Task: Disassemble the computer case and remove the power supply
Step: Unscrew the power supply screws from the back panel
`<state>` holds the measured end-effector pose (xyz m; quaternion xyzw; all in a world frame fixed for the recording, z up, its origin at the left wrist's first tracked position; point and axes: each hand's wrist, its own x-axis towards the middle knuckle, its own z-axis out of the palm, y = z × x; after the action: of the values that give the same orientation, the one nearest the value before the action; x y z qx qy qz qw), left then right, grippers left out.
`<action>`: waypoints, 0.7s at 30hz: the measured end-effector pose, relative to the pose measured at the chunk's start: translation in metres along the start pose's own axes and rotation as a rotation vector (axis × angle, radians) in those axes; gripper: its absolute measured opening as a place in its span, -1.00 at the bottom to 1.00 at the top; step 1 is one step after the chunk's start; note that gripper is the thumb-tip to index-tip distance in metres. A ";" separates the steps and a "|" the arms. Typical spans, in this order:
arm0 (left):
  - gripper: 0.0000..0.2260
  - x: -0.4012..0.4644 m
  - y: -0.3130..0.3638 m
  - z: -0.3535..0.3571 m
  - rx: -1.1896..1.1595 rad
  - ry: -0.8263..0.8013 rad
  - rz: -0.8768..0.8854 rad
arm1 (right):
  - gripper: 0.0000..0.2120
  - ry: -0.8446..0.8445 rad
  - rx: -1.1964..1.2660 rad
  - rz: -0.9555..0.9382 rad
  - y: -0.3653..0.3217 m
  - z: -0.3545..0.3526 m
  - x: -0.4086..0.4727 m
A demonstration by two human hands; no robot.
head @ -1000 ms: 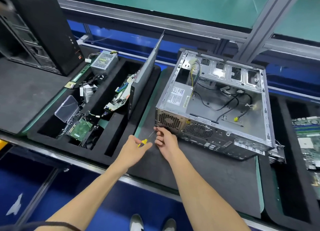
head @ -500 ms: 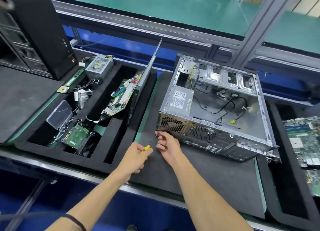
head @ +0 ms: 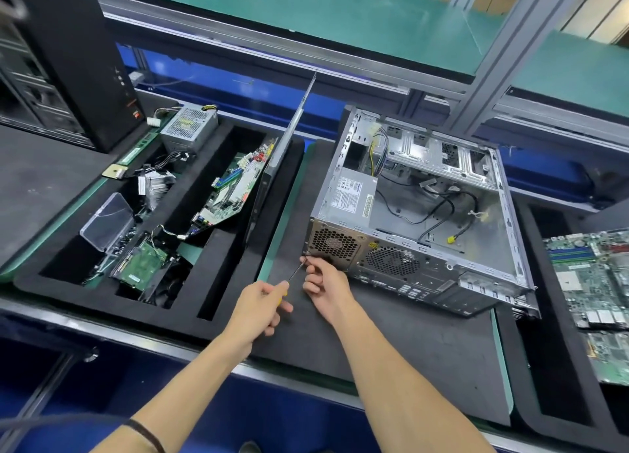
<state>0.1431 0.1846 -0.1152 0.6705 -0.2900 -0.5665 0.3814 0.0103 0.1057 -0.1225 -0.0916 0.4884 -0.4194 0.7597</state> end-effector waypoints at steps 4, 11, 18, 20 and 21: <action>-0.66 -0.001 0.006 -0.002 0.056 -0.061 -0.076 | -0.89 0.004 -0.007 0.010 -0.001 0.000 0.000; -0.77 -0.003 0.004 -0.002 0.047 0.029 0.021 | -0.89 0.003 -0.001 0.010 0.000 0.000 0.001; -0.65 -0.006 0.008 0.000 0.112 -0.051 -0.073 | -0.88 -0.002 -0.004 0.014 -0.001 -0.001 0.000; -0.68 -0.006 0.009 0.001 0.094 0.019 -0.031 | -0.89 -0.004 0.000 0.013 -0.001 -0.001 0.001; -0.68 -0.007 0.009 0.001 0.082 0.036 -0.009 | -0.89 -0.006 0.002 0.013 -0.001 -0.002 0.001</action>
<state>0.1408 0.1847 -0.1039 0.6969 -0.3032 -0.5436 0.3563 0.0081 0.1048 -0.1232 -0.0889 0.4861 -0.4146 0.7641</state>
